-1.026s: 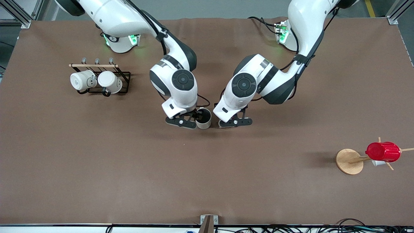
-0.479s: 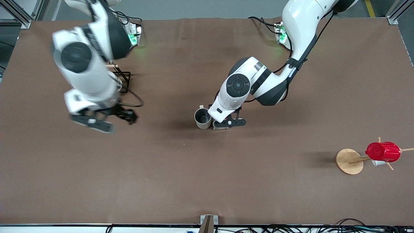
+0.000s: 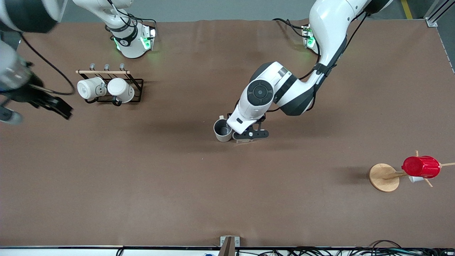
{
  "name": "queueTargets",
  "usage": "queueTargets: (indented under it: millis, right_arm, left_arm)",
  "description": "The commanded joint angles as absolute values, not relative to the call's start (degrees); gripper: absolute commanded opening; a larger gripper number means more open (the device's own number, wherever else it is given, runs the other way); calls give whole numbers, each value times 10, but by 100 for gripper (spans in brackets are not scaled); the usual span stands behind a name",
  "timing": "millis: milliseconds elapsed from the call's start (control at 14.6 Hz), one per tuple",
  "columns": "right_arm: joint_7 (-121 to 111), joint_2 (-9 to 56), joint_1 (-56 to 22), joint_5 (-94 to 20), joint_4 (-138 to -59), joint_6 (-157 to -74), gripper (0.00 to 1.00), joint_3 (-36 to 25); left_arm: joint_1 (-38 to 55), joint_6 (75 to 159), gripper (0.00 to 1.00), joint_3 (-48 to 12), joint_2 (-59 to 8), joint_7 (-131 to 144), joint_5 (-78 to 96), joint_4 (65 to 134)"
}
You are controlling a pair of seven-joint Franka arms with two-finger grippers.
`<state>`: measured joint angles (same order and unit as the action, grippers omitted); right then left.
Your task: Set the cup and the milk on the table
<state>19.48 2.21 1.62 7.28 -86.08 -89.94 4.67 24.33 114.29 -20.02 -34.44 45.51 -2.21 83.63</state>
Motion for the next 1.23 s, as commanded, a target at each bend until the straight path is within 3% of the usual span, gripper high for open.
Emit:
queueTargets:
  millis: [0,205,479,821,1162]
  right_arm:
    - [70,-11,32,45,-871,-861,100,11]
    - [42,-7,33,42,-865,-858,100,-7]
    - [44,-7,29,41,-863,-857,100,-5]
    - [49,-7,30,35,-863,-852,100,-5]
    - [50,-7,33,9,-864,-851,100,-7]
  left_arm:
    - [223,1079,100,-193,-280,440,-56,819]
    - [160,977,100,-194,-228,353,-97,795]
    - [50,925,100,-194,-137,208,-105,795]
    - [-78,877,100,-200,-80,61,-61,804]
    - [-111,888,100,-195,-12,46,3,866]
